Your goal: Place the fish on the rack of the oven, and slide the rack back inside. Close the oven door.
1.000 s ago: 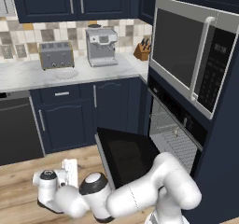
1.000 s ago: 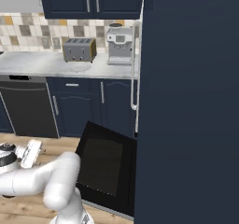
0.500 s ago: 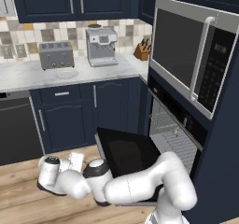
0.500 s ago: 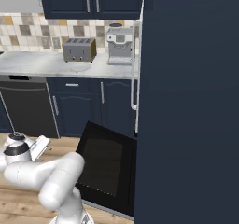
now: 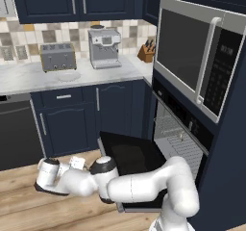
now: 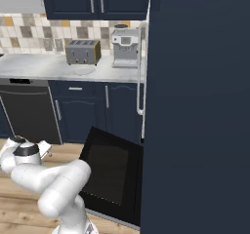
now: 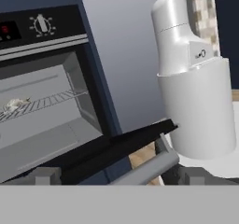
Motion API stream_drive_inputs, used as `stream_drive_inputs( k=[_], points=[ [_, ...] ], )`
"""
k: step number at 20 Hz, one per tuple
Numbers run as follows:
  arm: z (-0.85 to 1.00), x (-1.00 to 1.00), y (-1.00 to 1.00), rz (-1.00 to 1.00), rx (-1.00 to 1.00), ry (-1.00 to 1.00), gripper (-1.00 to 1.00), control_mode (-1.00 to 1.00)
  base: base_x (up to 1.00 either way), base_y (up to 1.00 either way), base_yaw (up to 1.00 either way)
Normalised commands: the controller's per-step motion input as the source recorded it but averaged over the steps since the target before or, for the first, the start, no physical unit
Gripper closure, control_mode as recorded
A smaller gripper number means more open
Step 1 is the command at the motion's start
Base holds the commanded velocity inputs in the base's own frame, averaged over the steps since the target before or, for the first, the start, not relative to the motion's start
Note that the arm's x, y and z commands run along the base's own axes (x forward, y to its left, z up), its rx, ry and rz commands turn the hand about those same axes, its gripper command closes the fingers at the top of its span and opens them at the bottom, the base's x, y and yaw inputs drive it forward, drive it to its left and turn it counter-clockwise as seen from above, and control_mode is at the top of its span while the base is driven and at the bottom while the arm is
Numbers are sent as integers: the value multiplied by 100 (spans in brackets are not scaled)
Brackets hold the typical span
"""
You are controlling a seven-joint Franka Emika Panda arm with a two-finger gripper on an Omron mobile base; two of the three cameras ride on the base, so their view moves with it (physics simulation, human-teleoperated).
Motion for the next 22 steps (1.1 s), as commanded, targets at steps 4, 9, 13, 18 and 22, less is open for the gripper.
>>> stream_drive_inputs(
  k=[4,9,13,18,22],
  points=[
    [-92,3,0,0,-19,0,-100,-100,0,0,0],
    [-100,1,-3,0,-16,3,-100,-100,0,0,0],
    [-100,0,-26,0,-15,7,-100,-100,0,0,0],
    [-100,0,-46,0,-14,7,-100,-100,0,0,0],
    [-80,0,-66,0,-8,9,-100,-100,0,0,0]
  ],
)
